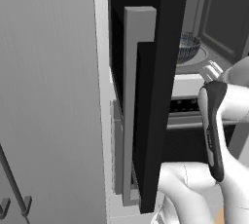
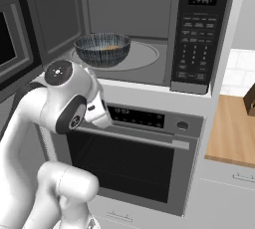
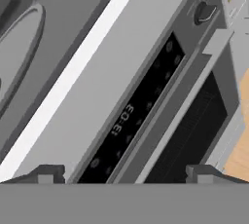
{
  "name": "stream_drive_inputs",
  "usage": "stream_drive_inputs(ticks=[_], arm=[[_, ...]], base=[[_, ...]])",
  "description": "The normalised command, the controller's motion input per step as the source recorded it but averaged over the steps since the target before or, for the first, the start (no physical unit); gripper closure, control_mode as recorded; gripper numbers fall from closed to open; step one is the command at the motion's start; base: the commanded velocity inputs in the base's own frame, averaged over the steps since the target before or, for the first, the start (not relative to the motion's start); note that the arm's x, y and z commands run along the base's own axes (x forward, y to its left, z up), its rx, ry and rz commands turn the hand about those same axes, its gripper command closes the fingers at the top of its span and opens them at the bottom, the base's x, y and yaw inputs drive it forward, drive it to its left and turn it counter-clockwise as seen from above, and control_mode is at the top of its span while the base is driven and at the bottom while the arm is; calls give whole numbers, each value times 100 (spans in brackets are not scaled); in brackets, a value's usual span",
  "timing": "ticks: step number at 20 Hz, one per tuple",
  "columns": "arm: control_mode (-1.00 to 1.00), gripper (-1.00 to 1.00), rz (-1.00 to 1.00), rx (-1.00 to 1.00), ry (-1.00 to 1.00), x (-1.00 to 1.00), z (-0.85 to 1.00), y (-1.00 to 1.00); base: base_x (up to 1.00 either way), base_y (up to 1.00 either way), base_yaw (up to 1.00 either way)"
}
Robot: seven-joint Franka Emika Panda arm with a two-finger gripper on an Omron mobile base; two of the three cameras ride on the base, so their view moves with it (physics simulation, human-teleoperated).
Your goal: Pick the sweet potato from the sink and place it in the bowl. Then pick the bowl and place it in the microwave. Then close the microwave door and press the start button.
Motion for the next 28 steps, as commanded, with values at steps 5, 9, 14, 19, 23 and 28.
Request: stream_drive_inputs(ticks=[5,9,14,19,23,28], arm=[[-100,-100,-4,-34,-2,-26,-11,-19],[-100,-100,-19,-39,-7,-20,6,-13],[-100,-100,-24,-41,-12,-7,0,-4],[-100,-100,-20,-40,-23,0,0,-14],[-100,-100,-15,-38,-25,0,0,-22],[-100,-100,-19,-35,-29,-15,-2,-14]], base=[[0,0,0],[0,0,0],[0,0,0],[0,0,0],[0,0,0],[0,0,0]])
